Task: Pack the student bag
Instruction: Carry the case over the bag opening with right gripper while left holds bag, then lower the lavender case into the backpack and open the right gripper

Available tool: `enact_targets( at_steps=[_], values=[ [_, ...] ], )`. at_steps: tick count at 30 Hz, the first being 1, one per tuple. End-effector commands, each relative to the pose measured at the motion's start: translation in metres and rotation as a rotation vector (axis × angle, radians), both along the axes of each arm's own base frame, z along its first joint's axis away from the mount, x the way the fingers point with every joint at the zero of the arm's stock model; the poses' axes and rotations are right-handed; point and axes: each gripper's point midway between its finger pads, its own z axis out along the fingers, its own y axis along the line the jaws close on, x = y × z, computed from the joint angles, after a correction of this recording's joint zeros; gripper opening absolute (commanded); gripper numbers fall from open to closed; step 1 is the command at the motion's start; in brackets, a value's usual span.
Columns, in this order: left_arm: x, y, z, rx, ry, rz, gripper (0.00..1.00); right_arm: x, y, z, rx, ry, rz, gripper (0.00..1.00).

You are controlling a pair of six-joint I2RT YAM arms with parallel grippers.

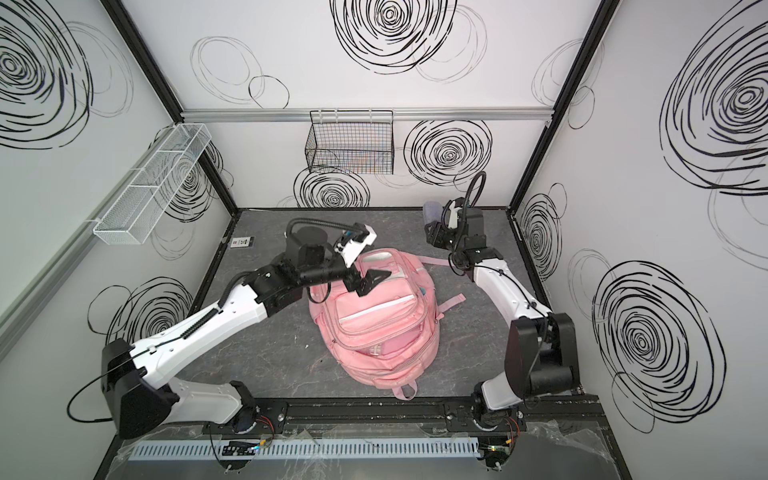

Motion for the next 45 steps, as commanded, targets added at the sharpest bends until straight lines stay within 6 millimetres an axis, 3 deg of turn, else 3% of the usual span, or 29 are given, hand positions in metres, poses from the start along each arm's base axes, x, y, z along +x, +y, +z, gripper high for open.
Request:
enact_targets(
  at_steps=[1, 3, 5, 9, 10, 11, 13, 17, 19, 23, 29, 34, 39, 45],
  values=[
    [-0.031, -0.001, -0.043, 0.159, -0.030, -0.024, 0.98, -0.040, -0.002, 0.010, 0.018, -0.012, 0.016, 0.33],
    [-0.050, -0.010, -0.066, 0.218, -0.035, -0.047, 0.96, -0.063, -0.006, 0.018, 0.009, -0.029, 0.018, 0.33],
    [-0.056, -0.016, -0.088, 0.278, -0.046, -0.041, 0.96, -0.079, -0.010, 0.022, -0.001, -0.024, 0.015, 0.33],
    [-0.029, -0.011, -0.131, 0.411, -0.077, 0.098, 1.00, -0.105, -0.008, 0.036, 0.010, -0.029, 0.044, 0.33],
    [-0.022, -0.010, -0.136, 0.438, -0.080, 0.124, 0.96, -0.111, -0.008, 0.039, 0.008, -0.031, 0.050, 0.33],
    [-0.016, -0.009, -0.141, 0.465, -0.079, 0.145, 0.90, -0.117, -0.009, 0.043, 0.002, -0.036, 0.052, 0.33],
    [-0.006, -0.007, -0.142, 0.474, -0.078, 0.180, 0.67, -0.128, -0.013, 0.048, -0.013, -0.039, 0.047, 0.33],
    [0.016, -0.001, -0.128, 0.416, -0.057, 0.244, 0.16, -0.150, -0.010, 0.049, -0.014, -0.004, 0.082, 0.34],
    [0.029, 0.003, -0.118, 0.374, -0.036, 0.287, 0.00, -0.161, -0.008, 0.046, -0.004, 0.011, 0.098, 0.34],
    [0.057, 0.011, -0.085, 0.215, 0.036, 0.379, 0.00, -0.187, 0.002, 0.036, 0.052, 0.054, 0.152, 0.32],
    [0.066, -0.004, -0.026, -0.004, 0.066, 0.393, 0.00, -0.208, 0.025, -0.010, 0.130, 0.167, 0.185, 0.32],
    [0.068, -0.018, -0.008, -0.073, 0.062, 0.361, 0.00, -0.212, 0.076, -0.033, 0.193, 0.184, 0.278, 0.32],
    [0.063, -0.030, -0.008, -0.093, 0.074, 0.291, 0.00, -0.197, 0.126, -0.038, 0.244, 0.134, 0.373, 0.32],
    [0.046, -0.042, -0.001, -0.138, 0.115, 0.179, 0.00, -0.152, 0.166, -0.041, 0.271, 0.067, 0.407, 0.35]
  ],
)
